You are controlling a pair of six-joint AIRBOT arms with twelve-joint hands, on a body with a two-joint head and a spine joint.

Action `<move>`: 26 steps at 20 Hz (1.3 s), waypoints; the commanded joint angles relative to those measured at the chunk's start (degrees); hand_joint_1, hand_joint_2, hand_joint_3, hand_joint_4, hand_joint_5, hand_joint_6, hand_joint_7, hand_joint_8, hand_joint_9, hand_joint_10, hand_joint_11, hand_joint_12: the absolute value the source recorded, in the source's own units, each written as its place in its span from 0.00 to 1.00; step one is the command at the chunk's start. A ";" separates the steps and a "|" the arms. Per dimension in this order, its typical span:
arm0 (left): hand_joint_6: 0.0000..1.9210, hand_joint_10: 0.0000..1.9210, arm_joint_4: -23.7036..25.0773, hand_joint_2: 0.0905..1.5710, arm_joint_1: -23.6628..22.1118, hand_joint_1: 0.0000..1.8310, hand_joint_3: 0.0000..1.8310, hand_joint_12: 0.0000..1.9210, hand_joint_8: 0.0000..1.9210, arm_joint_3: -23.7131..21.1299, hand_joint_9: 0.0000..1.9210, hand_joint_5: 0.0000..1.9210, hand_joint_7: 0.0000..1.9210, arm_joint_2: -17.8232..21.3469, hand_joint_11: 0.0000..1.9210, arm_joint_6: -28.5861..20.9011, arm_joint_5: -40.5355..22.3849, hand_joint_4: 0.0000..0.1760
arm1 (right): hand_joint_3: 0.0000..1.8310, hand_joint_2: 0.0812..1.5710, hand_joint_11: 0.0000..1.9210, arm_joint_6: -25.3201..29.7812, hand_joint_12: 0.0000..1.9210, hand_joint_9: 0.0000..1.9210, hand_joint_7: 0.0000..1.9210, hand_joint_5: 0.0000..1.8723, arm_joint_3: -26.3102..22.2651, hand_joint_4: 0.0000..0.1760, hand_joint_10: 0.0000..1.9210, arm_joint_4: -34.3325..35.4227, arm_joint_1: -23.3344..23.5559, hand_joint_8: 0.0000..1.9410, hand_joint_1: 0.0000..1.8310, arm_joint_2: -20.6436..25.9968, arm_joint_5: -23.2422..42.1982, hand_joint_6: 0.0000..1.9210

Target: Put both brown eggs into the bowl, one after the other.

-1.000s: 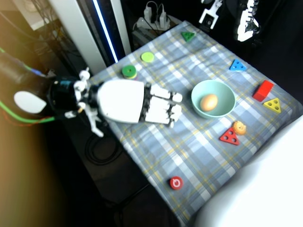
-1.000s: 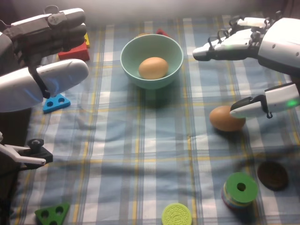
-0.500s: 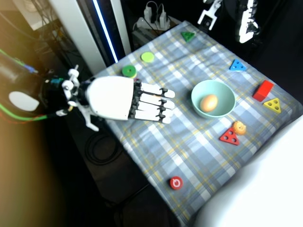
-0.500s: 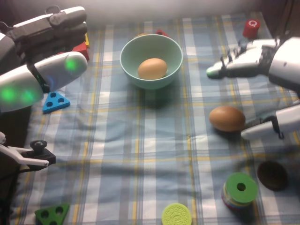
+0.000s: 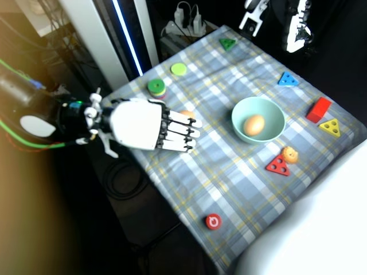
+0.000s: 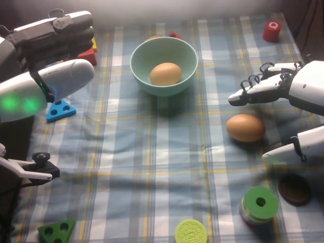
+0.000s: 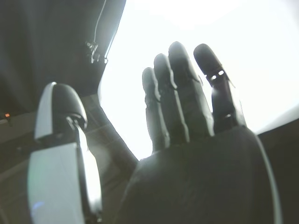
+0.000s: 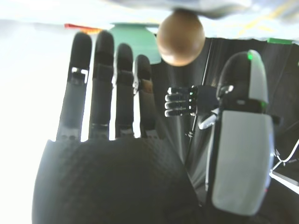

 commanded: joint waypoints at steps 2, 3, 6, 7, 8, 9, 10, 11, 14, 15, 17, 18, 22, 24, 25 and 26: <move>0.00 0.00 0.70 0.59 -0.51 0.46 0.00 0.61 0.00 0.28 0.30 0.30 0.32 -0.22 0.04 -0.87 -6.94 0.06 | 0.00 0.54 0.13 0.31 0.44 0.33 0.29 0.27 0.27 0.00 0.00 1.85 0.28 0.00 0.45 -0.06 5.88 0.00; 0.00 0.00 0.70 0.59 -0.51 0.46 0.00 0.62 0.00 0.28 0.30 0.30 0.32 -0.21 0.03 -0.88 -6.94 0.03 | 0.00 0.54 0.16 0.31 0.39 0.33 0.30 0.26 0.27 0.13 0.00 1.83 0.29 0.00 0.46 -0.20 5.89 0.00; 0.00 0.00 0.67 0.59 -0.42 0.44 0.00 0.63 0.00 0.26 0.31 0.30 0.32 -0.38 0.04 -0.97 -6.82 0.01 | 0.00 0.55 0.22 0.31 0.40 0.39 0.36 0.31 0.27 0.00 0.01 0.78 0.86 0.01 0.49 -0.71 5.91 0.01; 0.00 0.00 0.65 0.59 -0.40 0.45 0.00 0.63 0.00 0.27 0.31 0.31 0.33 -0.42 0.04 -1.02 -6.73 0.00 | 0.00 0.58 0.23 0.31 0.41 0.40 0.37 0.33 0.27 0.00 0.01 0.44 0.91 0.00 0.49 -0.84 5.90 0.00; 0.00 0.00 0.62 0.59 -0.40 0.45 0.00 0.63 0.00 0.28 0.31 0.31 0.33 -0.43 0.04 -1.04 -6.66 0.03 | 0.00 0.58 0.23 0.31 0.40 0.40 0.37 0.34 0.27 0.00 0.01 0.15 1.02 0.00 0.49 -0.96 5.91 0.00; 0.00 0.00 0.59 0.59 -0.40 0.45 0.00 0.63 0.00 0.29 0.31 0.31 0.33 -0.45 0.04 -1.04 -6.66 0.01 | 0.00 0.60 0.23 0.31 0.36 0.38 0.36 0.34 0.31 0.00 0.00 -0.11 1.12 0.00 0.51 -1.09 5.88 0.00; 0.00 0.00 0.59 0.59 -0.41 0.45 0.00 0.63 0.00 0.29 0.31 0.31 0.33 -0.45 0.04 -1.04 -6.66 0.00 | 0.00 0.61 0.24 0.31 0.36 0.40 0.38 0.35 0.40 0.00 0.01 -0.23 1.14 0.01 0.51 -1.21 5.84 0.00; 0.00 0.00 0.59 0.59 -0.41 0.45 0.00 0.63 0.00 0.29 0.30 0.31 0.32 -0.45 0.04 -1.04 -6.66 0.00 | 0.00 0.60 0.26 0.31 0.36 0.42 0.40 0.37 0.55 0.00 0.02 -0.43 1.15 0.02 0.55 -1.45 5.68 0.01; 0.00 0.00 0.59 0.59 -0.41 0.46 0.00 0.63 0.00 0.30 0.31 0.31 0.33 -0.47 0.03 -1.09 -6.65 0.00 | 0.00 0.57 0.31 0.31 0.43 0.49 0.47 0.42 0.80 0.00 0.03 -1.37 1.86 0.01 0.56 -2.02 4.98 0.00; 0.00 0.00 0.59 0.59 -0.41 0.45 0.00 0.62 0.00 0.30 0.31 0.31 0.33 -0.50 0.03 -1.13 -6.65 0.00 | 0.00 0.57 0.32 0.31 0.47 0.51 0.49 0.43 0.95 0.00 0.04 -1.48 1.98 0.01 0.55 -2.20 4.83 0.00; 0.00 0.00 0.59 0.59 -0.41 0.45 0.00 0.63 0.00 0.32 0.31 0.31 0.33 -0.52 0.04 -1.14 -6.62 0.00 | 0.00 0.60 0.35 0.31 0.55 0.57 0.56 0.45 1.13 0.00 0.07 -1.49 2.04 0.02 0.55 -2.38 4.70 0.00; 0.00 0.00 0.58 0.59 -0.41 0.45 0.00 0.63 0.00 0.33 0.31 0.31 0.32 -0.53 0.03 -1.14 -6.59 0.00 | 0.00 0.60 0.35 0.31 0.61 0.55 0.59 0.47 1.16 0.00 0.17 -1.49 2.12 0.02 0.57 -2.39 4.70 0.00; 0.00 0.01 0.52 0.60 -0.39 0.43 0.00 0.64 0.00 0.36 0.32 0.31 0.34 -0.53 0.04 -1.14 -6.59 0.00 | 0.00 0.58 0.32 0.31 0.74 0.41 0.57 0.49 1.26 0.00 0.54 -1.51 2.21 0.12 0.60 -2.65 4.70 0.00; 0.00 0.00 0.52 0.60 -0.39 0.43 0.00 0.64 0.00 0.37 0.32 0.31 0.34 -0.53 0.04 -1.14 -6.58 0.00 | 0.00 0.58 0.33 0.31 0.73 0.41 0.56 0.49 1.27 0.00 0.53 -1.51 2.21 0.13 0.60 -2.75 4.70 0.00; 0.00 0.00 0.52 0.60 -0.39 0.42 0.00 0.64 0.00 0.39 0.32 0.31 0.33 -0.56 0.04 -1.14 -6.57 0.00 | 0.00 0.56 0.34 0.31 0.75 0.41 0.55 0.49 1.28 0.00 0.56 -1.51 2.22 0.18 0.59 -2.82 4.70 0.00; 0.00 0.00 0.51 0.60 -0.40 0.43 0.00 0.64 0.00 0.40 0.31 0.31 0.34 -0.56 0.04 -1.14 -6.56 0.00 | 0.00 0.56 0.34 0.31 0.76 0.42 0.53 0.48 1.31 0.00 0.58 -1.51 2.28 0.25 0.59 -2.92 4.70 0.00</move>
